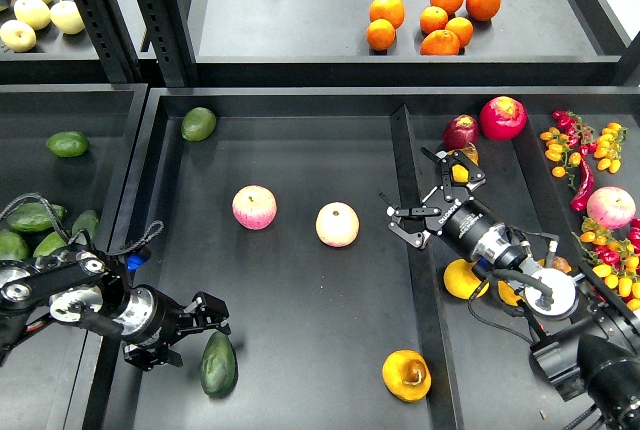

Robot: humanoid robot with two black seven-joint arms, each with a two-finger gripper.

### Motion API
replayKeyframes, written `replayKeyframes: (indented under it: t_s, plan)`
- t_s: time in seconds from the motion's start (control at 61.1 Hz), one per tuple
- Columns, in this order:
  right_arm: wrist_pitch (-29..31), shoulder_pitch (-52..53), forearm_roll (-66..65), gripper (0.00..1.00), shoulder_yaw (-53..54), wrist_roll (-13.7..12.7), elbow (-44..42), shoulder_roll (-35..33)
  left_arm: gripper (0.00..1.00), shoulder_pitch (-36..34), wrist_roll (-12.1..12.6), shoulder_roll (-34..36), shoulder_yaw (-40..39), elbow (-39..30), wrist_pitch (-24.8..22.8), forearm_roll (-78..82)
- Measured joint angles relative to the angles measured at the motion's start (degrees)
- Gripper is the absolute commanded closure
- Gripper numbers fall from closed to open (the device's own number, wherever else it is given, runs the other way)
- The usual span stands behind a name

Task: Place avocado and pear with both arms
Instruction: 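Lower the left gripper over the avocado and close on it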

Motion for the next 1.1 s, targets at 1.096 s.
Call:
replayKeyframes:
  t_s: [1.096]
  plan:
    - [0.0, -0.1, 0.0, 0.0, 0.08, 0.0, 0.08, 0.0, 0.38, 2.1, 0.01, -3.68, 1.46, 4.21, 0.0, 2.32]
